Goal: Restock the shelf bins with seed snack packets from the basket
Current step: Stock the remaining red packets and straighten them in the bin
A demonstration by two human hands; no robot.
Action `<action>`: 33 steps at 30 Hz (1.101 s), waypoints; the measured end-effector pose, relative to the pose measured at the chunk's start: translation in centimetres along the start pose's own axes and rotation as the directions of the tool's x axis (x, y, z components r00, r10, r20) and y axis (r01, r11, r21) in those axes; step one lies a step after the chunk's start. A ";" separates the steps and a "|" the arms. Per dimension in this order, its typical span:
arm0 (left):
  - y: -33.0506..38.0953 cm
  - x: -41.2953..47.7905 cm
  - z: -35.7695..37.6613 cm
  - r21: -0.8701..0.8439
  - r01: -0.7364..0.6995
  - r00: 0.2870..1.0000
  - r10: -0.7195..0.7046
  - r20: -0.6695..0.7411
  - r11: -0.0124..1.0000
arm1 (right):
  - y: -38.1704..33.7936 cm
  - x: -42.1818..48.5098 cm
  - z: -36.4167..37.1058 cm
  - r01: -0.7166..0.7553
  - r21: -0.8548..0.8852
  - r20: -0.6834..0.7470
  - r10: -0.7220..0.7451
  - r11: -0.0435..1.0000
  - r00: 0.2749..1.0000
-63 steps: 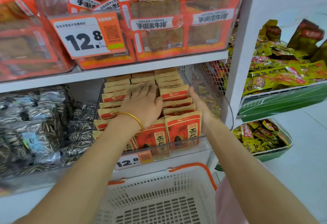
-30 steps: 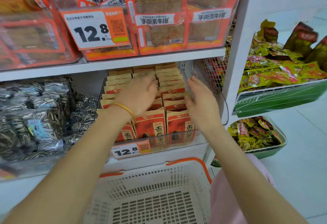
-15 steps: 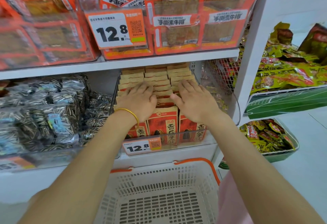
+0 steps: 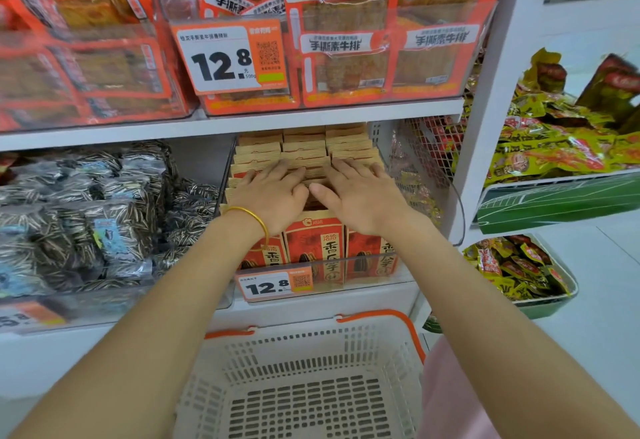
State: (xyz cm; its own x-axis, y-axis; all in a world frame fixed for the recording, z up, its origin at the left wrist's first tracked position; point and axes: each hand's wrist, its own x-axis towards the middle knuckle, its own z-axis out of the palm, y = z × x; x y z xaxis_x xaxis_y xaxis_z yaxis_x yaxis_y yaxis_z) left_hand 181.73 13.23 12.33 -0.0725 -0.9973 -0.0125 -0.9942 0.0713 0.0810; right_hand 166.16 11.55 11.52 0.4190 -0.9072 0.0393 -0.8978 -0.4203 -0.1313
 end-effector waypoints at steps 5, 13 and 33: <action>-1.5 -0.7 0.9 0.002 0.025 0.996 -0.025 -0.091 1.000 | 2.5 -1.5 -0.1 -0.112 0.059 -0.070 0.116 0.992 0.991; -0.9 -3.7 0.8 -0.229 -0.108 0.884 -0.012 -0.467 0.968 | 1.2 -5.0 0.7 0.100 0.190 -0.630 0.043 0.977 0.775; -3.7 -9.1 10.4 0.036 -0.197 0.717 0.169 -0.676 0.980 | -2.7 -5.5 9.0 0.228 -0.138 -0.572 -0.266 0.964 0.776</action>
State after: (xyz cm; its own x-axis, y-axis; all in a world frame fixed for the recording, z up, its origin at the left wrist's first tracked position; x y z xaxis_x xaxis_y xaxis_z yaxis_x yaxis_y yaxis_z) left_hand 185.20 22.20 1.81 -0.1658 -0.7154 0.6787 -0.9627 0.2666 0.0458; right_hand 167.49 17.85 2.72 0.4865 -0.6037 0.6316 -0.7883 -0.6150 0.0194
